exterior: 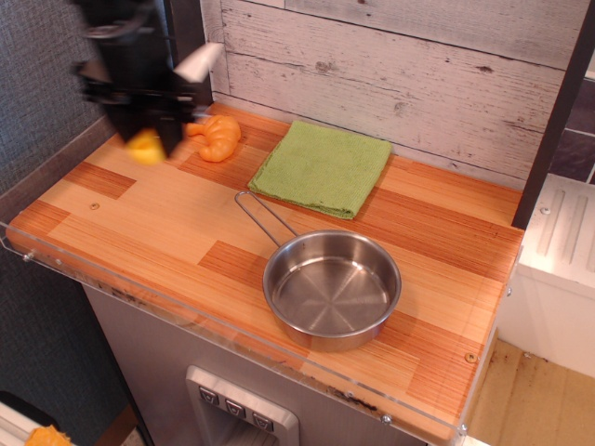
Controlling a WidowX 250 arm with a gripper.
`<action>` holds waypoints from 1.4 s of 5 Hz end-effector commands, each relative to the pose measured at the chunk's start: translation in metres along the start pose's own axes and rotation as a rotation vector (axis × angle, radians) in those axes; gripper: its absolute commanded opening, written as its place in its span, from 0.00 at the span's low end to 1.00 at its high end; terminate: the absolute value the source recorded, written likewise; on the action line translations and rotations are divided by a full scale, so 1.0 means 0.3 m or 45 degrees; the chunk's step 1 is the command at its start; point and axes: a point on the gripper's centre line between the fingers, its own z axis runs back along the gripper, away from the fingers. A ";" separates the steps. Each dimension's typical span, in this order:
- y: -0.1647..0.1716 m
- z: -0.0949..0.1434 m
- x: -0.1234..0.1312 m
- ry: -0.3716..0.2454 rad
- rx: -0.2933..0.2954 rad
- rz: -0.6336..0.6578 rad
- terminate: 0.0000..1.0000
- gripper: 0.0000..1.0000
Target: Put the knife on the left edge of the counter.
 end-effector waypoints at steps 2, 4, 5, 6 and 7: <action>0.141 -0.072 -0.015 0.129 0.074 -0.275 0.00 0.00; 0.171 -0.183 -0.045 0.195 0.063 -0.190 0.00 0.00; 0.179 -0.211 -0.048 0.223 0.035 -0.186 0.00 0.00; 0.176 -0.216 -0.041 0.252 0.055 -0.243 0.00 0.00; 0.176 -0.214 -0.040 0.259 0.038 -0.271 0.00 0.00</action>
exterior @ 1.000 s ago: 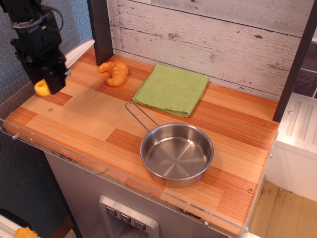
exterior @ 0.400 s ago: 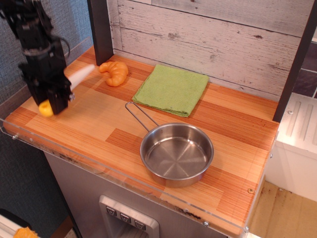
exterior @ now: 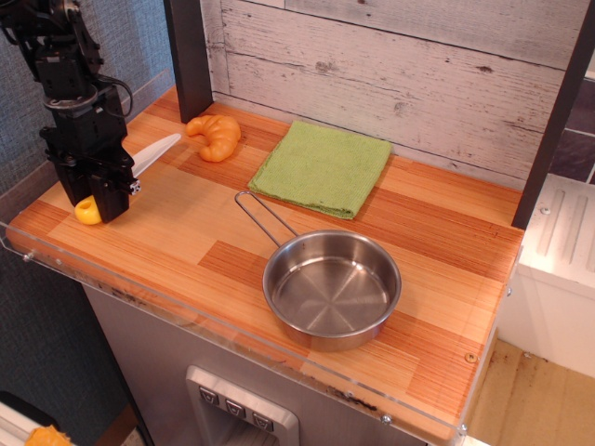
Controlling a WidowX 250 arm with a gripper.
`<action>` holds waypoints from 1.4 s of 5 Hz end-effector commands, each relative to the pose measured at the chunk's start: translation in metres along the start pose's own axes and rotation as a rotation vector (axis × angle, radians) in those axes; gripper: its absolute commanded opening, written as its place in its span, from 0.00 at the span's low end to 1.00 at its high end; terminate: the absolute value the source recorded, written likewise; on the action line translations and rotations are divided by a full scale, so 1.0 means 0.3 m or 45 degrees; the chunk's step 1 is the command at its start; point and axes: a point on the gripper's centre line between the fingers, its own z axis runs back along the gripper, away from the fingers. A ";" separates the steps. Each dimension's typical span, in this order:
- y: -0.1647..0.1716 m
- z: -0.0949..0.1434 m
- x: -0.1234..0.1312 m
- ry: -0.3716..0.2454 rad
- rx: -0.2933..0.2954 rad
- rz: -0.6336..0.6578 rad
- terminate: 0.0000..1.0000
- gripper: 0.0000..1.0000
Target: Put the knife on the left edge of the counter.
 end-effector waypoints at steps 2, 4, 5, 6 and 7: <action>0.007 0.120 0.014 -0.034 0.077 -0.048 0.00 1.00; -0.081 0.339 0.044 -0.088 0.095 -0.031 0.00 1.00; -0.181 0.395 0.087 -0.078 -0.035 0.071 0.00 1.00; -0.228 0.356 0.106 -0.030 -0.037 0.019 0.00 1.00; -0.243 0.351 0.114 -0.036 -0.012 0.010 0.00 1.00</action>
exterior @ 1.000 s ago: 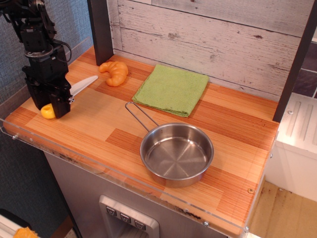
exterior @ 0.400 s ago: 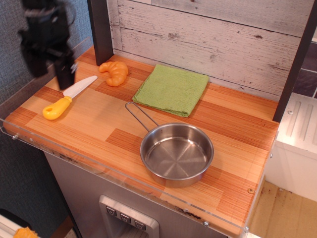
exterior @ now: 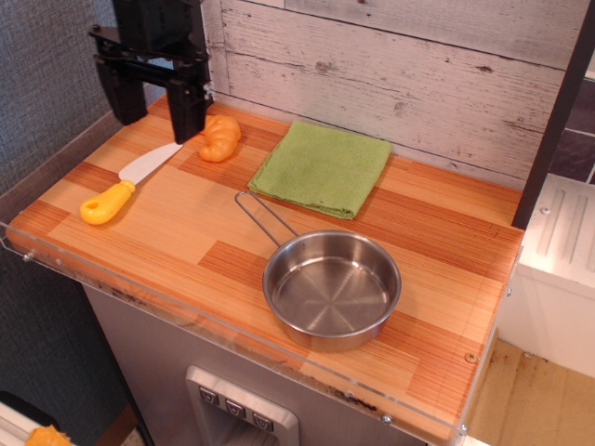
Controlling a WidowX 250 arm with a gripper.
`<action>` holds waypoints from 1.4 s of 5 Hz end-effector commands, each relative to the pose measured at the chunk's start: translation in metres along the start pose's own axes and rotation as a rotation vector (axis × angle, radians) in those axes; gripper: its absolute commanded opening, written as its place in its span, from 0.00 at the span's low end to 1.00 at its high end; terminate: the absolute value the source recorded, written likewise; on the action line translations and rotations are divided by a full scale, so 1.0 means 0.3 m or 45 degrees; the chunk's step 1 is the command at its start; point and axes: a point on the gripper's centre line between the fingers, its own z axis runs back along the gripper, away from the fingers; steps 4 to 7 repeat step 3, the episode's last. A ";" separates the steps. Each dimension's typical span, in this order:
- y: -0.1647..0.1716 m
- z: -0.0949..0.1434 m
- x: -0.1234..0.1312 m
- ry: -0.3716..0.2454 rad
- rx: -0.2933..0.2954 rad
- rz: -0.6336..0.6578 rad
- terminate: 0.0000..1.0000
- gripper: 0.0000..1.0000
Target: Put the knife on the left edge of the counter.
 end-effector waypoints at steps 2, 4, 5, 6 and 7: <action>-0.004 0.024 0.019 -0.075 0.105 -0.038 0.00 1.00; -0.004 0.024 0.019 -0.075 0.105 -0.038 1.00 1.00; -0.004 0.024 0.019 -0.075 0.105 -0.038 1.00 1.00; -0.004 0.024 0.019 -0.075 0.105 -0.038 1.00 1.00; -0.004 0.024 0.019 -0.075 0.105 -0.038 1.00 1.00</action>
